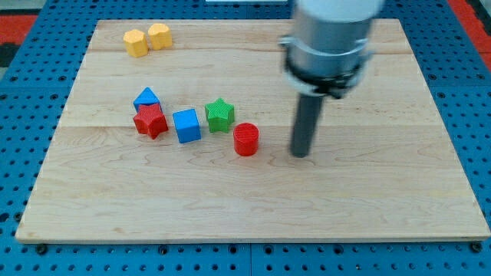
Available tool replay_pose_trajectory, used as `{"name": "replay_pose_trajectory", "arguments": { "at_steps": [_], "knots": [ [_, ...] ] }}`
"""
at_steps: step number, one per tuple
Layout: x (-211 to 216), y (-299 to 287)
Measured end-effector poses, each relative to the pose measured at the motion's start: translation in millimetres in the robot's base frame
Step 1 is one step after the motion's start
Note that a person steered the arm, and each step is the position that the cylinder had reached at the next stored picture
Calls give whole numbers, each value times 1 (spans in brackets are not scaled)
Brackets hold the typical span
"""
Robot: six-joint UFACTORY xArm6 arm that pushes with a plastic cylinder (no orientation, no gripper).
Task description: Slide the red circle below the cube
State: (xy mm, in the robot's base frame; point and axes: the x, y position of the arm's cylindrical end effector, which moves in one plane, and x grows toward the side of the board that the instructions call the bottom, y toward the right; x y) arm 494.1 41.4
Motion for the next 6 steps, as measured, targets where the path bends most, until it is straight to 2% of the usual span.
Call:
{"name": "replay_pose_trajectory", "arguments": {
  "at_steps": [1,2,3,5,6],
  "knots": [
    [-28,-28],
    [-28,-109],
    [-49,-102],
    [-54,-13],
    [-135,60]
  ]
}}
